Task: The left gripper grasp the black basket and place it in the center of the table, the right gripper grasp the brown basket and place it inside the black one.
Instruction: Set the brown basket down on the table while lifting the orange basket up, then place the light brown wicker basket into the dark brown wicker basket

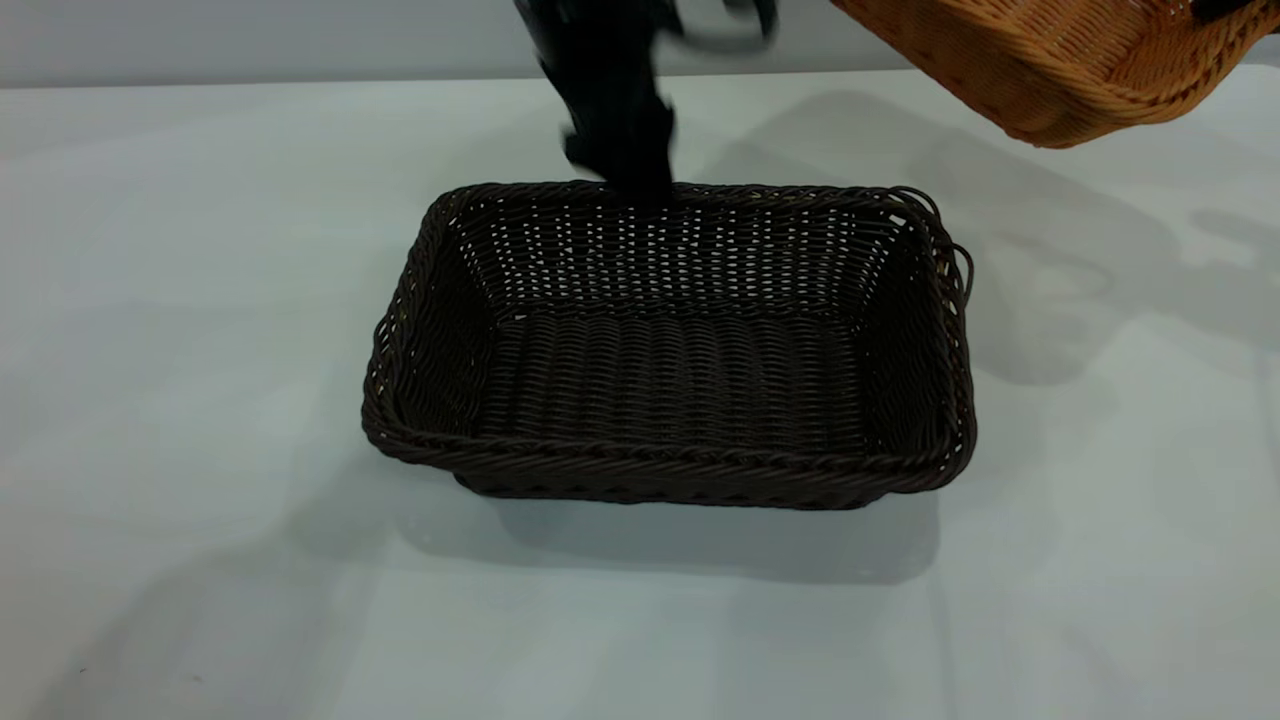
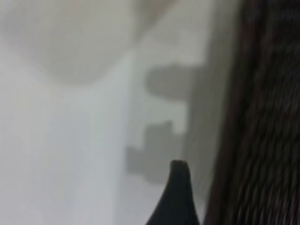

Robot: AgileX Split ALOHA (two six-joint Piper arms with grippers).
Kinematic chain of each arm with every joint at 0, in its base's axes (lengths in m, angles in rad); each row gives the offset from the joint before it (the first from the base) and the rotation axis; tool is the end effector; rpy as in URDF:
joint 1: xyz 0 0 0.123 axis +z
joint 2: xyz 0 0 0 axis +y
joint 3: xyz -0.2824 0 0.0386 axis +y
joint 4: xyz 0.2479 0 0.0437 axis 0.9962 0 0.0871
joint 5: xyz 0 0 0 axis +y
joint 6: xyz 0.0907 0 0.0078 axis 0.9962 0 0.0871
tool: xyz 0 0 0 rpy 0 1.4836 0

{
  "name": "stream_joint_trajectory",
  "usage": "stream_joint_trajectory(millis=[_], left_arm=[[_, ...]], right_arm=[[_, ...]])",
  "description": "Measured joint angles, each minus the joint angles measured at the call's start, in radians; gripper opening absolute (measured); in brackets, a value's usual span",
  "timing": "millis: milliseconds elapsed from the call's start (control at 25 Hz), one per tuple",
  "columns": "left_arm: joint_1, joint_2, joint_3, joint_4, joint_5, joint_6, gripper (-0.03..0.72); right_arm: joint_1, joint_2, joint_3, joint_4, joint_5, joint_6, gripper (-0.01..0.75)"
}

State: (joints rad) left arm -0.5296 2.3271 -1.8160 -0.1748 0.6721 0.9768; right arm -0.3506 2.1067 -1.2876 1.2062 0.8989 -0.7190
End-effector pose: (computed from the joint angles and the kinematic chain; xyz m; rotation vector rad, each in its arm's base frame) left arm 0.4277 -0.2618 0.1385 1.7022 2.0296 -0.0416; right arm 0.4020 -0.0761 0.1381 0.5851 2.4504 1.0772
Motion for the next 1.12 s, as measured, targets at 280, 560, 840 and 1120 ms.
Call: stream_joint_trajectory(millis=[280,560,840,1120], left_arm=[[0.217,-0.133,0.0,0.156,0.155,-0.414,0.541],[0.392,-0.155,0.0,0.076,0.186,-0.446,0.508],[0.422,-0.155,0.0,0.019,0.181,-0.42,0.507],[0.422,-0.155,0.0,0.008,0.178,-0.407,0.507]], right_arm=[[0.002,0.0,-0.001,-0.026,0.094,-0.004,0.069],[0.113,-0.036,-0.001,-0.234,0.141,0.141,0.069],[0.339,-0.058,-0.002,-0.428,0.163,0.313,0.069],[0.495,-0.056,-0.002,-0.52,0.077,0.423,0.069]])
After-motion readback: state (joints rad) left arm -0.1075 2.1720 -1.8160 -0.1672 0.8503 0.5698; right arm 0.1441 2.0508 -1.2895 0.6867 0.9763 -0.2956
